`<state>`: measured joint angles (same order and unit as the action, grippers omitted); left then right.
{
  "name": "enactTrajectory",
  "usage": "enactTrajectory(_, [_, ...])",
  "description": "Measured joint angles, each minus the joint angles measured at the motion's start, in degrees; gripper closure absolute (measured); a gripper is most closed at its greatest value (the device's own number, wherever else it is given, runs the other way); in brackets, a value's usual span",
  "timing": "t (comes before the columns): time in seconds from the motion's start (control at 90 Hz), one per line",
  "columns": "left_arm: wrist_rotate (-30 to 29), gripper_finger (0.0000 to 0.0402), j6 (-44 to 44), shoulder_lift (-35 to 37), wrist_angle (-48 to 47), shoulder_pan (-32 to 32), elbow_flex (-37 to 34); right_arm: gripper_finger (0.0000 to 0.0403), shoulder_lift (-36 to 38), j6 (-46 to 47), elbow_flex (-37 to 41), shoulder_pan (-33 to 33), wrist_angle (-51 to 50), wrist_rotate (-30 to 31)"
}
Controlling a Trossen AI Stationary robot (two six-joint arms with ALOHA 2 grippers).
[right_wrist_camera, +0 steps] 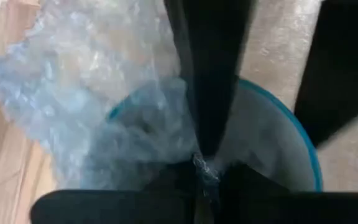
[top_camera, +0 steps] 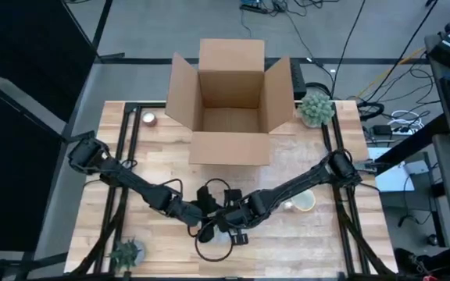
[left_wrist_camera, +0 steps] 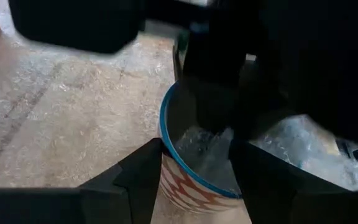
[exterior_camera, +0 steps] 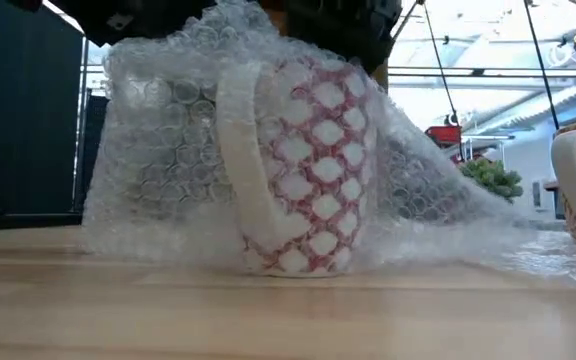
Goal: Wrap mug
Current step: Wrap the red cup with the left transparent bubble wrap
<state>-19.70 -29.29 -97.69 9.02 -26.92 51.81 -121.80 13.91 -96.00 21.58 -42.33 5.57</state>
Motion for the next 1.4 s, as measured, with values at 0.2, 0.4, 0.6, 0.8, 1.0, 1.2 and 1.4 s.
enactTrajectory(0.2, [-0.1,0.0221,0.0,0.0,0.0,0.0,0.0,0.04,2.5,0.0,-0.5,-0.1,-1.8,0.0])
enactTrajectory(0.4, [-0.1,0.0221,0.0,0.0,-0.3,-0.1,0.0,0.0401,7.4,0.3,-0.8,-0.2,-4.9,0.1])
enactTrajectory(0.6, [0.0,0.0221,0.1,0.0,-0.4,-0.1,0.0,0.0401,11.2,1.9,-0.8,-0.4,-8.7,0.7])
enactTrajectory(0.8, [0.0,0.0221,0.1,0.0,-0.5,-0.1,0.0,0.0401,9.8,2.3,-1.0,-0.6,-1.8,3.4])
enactTrajectory(1.0, [-0.4,0.0221,-0.2,0.0,-0.1,-0.1,-0.1,0.0401,2.4,2.7,-1.1,-0.3,-2.4,0.5])
enactTrajectory(1.2, [1.1,0.0221,-0.2,1.8,-1.2,-0.1,-0.1,0.0401,0.5,2.1,-1.3,0.1,-0.3,0.5])
enactTrajectory(1.4, [1.7,0.0221,-0.2,5.9,-2.0,-0.2,-0.2,0.0401,1.1,1.5,-1.0,0.0,-0.5,0.4])
